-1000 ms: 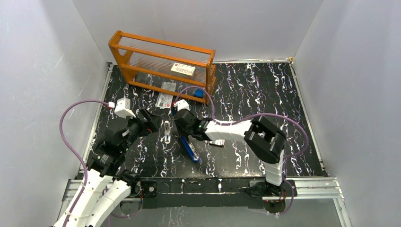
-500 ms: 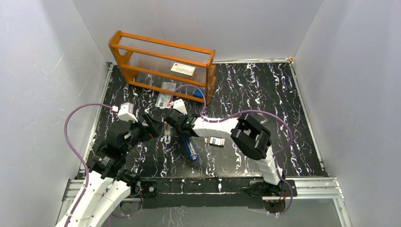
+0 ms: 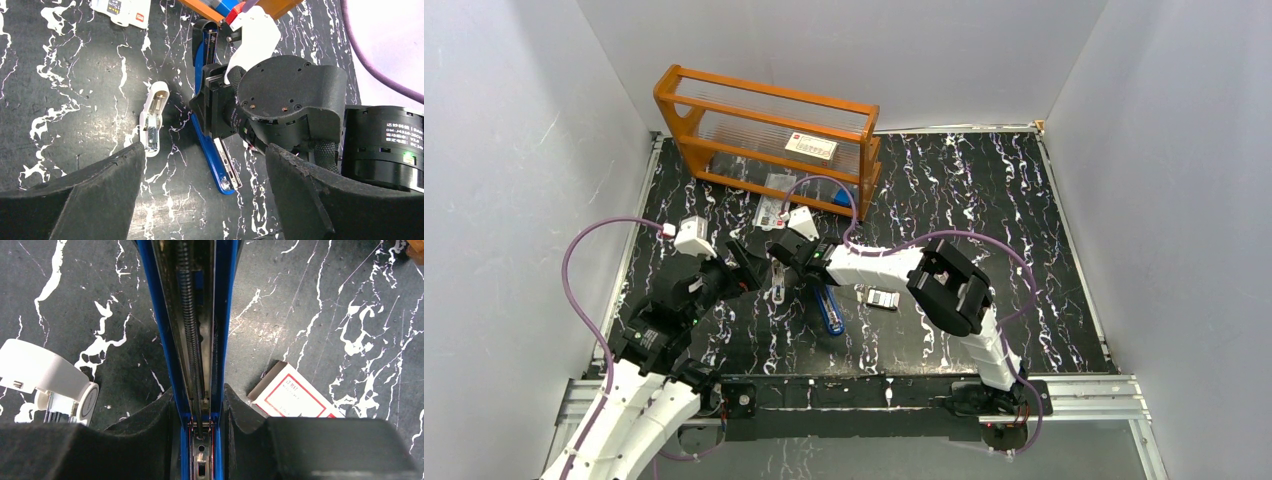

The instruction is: Load the staples into the stapler

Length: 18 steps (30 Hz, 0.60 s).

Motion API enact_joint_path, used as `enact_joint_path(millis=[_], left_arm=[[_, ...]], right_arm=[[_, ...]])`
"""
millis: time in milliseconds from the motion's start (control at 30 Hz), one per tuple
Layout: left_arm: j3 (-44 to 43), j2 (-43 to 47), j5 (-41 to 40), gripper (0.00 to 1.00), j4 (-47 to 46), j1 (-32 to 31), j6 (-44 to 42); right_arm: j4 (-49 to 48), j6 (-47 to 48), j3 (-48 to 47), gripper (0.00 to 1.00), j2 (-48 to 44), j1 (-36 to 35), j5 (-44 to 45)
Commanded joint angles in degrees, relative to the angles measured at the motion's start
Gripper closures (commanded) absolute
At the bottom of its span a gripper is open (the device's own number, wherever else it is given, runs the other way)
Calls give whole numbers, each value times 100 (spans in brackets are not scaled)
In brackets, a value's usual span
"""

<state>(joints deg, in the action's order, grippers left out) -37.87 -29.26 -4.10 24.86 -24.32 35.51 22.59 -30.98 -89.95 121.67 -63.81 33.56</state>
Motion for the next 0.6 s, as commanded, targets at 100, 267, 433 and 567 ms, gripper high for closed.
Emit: enact_joint_path(millis=[100,267,433,567], left_arm=[[-52,-56,-136,13,-127,5,-180],[-119,-124,-168,13,-128,6,-252],[-193,-125,-201,13,-133,6,-284],[-291,-70,-180,11,-137,6,-338]], right_arm=[[-70,-26,-295,60,-63,40,-92],[-61,-69,-313,44,-195,53,-75],[-136,-9,-299,36,-400,108,-289],[-315,36,38,30,-839,133,-478]])
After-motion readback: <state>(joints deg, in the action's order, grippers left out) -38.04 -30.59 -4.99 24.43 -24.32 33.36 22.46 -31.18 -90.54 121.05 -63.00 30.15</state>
